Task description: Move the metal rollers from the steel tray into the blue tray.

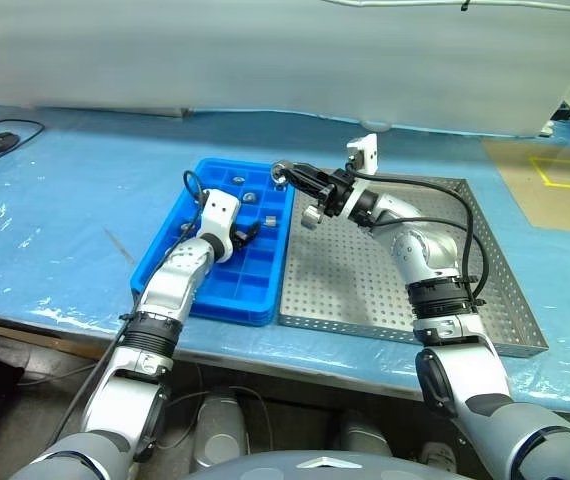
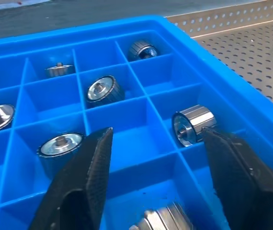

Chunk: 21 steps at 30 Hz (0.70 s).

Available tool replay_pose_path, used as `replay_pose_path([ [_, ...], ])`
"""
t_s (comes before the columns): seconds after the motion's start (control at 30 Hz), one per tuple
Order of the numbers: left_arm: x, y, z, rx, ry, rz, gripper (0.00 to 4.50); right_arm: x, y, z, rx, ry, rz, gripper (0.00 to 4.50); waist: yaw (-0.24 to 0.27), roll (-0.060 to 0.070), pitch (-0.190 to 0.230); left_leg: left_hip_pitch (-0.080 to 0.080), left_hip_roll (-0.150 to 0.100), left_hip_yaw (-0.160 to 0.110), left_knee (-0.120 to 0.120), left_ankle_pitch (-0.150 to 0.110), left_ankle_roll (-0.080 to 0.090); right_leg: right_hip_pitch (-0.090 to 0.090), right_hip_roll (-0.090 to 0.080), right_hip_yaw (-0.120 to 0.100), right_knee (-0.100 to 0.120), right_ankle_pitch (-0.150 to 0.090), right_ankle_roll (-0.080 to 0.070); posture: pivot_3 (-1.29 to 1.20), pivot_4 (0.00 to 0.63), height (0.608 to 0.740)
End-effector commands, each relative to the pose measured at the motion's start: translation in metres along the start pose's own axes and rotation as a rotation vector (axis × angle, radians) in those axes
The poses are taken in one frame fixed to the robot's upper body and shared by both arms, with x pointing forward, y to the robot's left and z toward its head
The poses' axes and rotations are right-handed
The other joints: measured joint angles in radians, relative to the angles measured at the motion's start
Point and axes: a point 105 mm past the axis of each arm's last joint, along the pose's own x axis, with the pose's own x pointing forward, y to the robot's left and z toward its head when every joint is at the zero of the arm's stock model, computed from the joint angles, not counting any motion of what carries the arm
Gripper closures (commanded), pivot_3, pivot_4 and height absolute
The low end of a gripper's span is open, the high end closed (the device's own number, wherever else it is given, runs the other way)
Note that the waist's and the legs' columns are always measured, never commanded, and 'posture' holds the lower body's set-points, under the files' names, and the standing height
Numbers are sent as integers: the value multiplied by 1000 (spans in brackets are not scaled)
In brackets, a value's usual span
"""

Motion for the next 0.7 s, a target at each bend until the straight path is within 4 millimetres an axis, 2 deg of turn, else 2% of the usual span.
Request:
replay_pose_path([
  [0.03, -2, 2, 13, 18, -46, 4, 1299, 1, 7, 23, -61, -60, 23, 3660, 0, 0, 0, 0, 0, 0, 0, 0, 0, 0, 0, 0, 0, 0, 0, 148, 0, 740],
  [0.13, -3, -1, 19, -12, -73, -1, 553, 2, 7, 22, -66, -55, 28, 3660, 1, 0, 0, 0, -1, 0, 0, 0, 0, 0, -2, 0, 0, 0, 0, 148, 0, 740],
  [0.17, -3, -1, 21, -21, -82, -3, 184, 2, 8, 22, -66, -54, 30, 3660, 1, 0, 0, 0, -1, 0, 0, 0, 0, 0, -2, -1, 0, 0, 0, 148, 0, 740],
  [0.2, -5, -5, 31, -80, -135, -37, 22, 3, 11, 19, -74, -30, 52, 3660, 1, 0, 0, 0, -1, 0, 0, 0, 0, 0, -2, -1, 0, 0, 0, 148, 0, 740],
  [0.3, -22, -11, 53, -152, -265, -143, 22, 2, 26, -1, -113, 72, 139, 3660, 2, 0, 0, 0, -2, 0, 0, 0, 0, 1, -3, -1, 0, 1, -1, 162, 0, 740],
  [0.4, -45, -7, 61, -120, -313, -198, 22, 5, 29, -11, -96, 119, 150, 3660, -5, 1, -1, 0, -1, 0, 0, 0, 0, 1, -3, -1, 0, 3, -5, 178, 0, 740],
  [0.43, -50, -5, 63, -121, -322, -203, 22, 6, 28, -13, -94, 129, 145, 3660, -10, 1, -2, 1, 0, 0, 0, 0, 0, 0, -3, -1, 0, 3, -5, 178, 0, 740],
  [0.53, -84, 12, 68, -97, -362, -200, 22, 13, 24, -17, -111, 156, 142, 3660, -17, 2, -3, 0, 0, 0, -1, 0, 0, 0, -3, -1, 0, 1, -2, 246, 0, 740],
  [0.67, -111, 23, 64, -61, -337, -192, 22, 22, 23, -20, -132, 181, 153, 3660, -15, 2, -3, 1, 0, 0, -1, 0, 0, 0, -3, -3, 1, -1, 0, 306, 0, 740],
  [0.7, -114, 25, 63, -56, -330, -191, 22, 23, 23, -21, -136, 186, 154, 3660, -13, 2, -3, 1, -1, 0, -1, 0, 0, 0, -3, -4, 1, -1, 0, 306, 150, 740],
])
